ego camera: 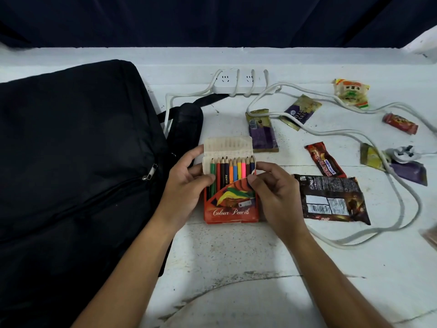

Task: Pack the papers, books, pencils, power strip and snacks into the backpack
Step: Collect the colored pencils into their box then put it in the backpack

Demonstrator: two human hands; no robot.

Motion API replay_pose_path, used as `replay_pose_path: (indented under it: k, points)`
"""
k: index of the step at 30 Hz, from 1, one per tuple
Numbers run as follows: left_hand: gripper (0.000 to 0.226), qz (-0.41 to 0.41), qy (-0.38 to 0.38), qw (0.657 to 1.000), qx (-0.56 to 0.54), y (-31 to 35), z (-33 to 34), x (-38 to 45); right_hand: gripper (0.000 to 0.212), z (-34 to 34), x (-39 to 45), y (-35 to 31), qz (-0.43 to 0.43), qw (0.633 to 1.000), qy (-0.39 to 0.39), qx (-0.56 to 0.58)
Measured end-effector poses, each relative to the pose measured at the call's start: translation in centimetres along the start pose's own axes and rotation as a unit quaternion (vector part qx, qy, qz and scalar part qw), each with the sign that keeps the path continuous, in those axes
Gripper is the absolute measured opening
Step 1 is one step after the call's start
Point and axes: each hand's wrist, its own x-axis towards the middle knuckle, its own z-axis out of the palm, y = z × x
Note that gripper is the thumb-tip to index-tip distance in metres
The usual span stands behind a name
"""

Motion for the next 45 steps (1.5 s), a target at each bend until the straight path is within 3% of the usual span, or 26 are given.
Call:
replay_pose_path:
  k: [19, 45]
  points:
    - [0.044, 0.008, 0.010, 1.000, 0.014, 0.05, 0.29, -0.09, 0.012, 0.27, -0.14, -0.27, -0.028, 0.999, 0.000, -0.029]
    - [0.055, 0.018, 0.051, 0.996, 0.071, -0.13, 0.69, -0.34, 0.015, 0.40, -0.28, -0.15, -0.035, 0.997, -0.004, -0.062]
